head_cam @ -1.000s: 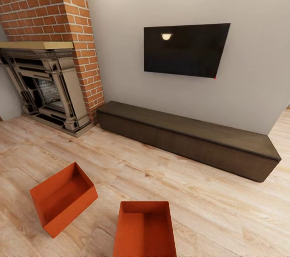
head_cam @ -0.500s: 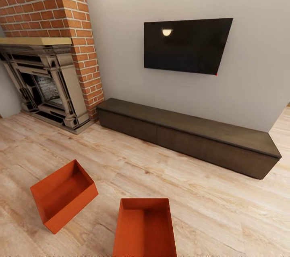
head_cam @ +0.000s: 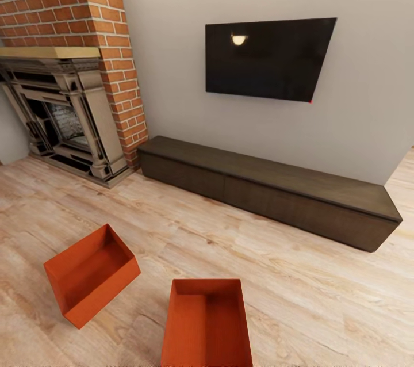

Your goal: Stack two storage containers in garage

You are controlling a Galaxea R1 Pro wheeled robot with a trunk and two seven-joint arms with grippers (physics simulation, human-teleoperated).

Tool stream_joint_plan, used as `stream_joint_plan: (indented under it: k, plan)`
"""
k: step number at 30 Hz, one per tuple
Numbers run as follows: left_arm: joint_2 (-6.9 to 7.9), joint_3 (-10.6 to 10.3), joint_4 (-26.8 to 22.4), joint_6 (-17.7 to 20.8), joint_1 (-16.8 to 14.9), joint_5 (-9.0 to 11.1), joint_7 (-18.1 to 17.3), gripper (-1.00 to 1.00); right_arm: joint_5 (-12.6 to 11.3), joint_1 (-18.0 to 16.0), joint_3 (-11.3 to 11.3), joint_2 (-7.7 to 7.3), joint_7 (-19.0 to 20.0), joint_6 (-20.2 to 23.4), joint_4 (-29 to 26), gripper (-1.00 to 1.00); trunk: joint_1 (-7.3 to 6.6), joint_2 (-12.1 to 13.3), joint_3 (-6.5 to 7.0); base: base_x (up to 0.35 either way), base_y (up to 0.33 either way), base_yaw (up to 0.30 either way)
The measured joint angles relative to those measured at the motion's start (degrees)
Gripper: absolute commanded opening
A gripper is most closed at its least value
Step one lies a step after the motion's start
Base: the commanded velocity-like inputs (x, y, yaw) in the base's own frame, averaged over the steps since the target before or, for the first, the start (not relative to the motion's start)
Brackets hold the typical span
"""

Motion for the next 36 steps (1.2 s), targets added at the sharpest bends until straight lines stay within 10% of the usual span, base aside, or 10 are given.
stream_joint_plan:
  k: [36]
  plan:
    - [0.00,0.0,0.0,0.0,0.0,0.0,0.0,1.00,0.0,0.0,0.0,0.00,0.0,-0.2,0.0,1.00,0.00,0.0,-3.32,0.000,0.000,0.000]
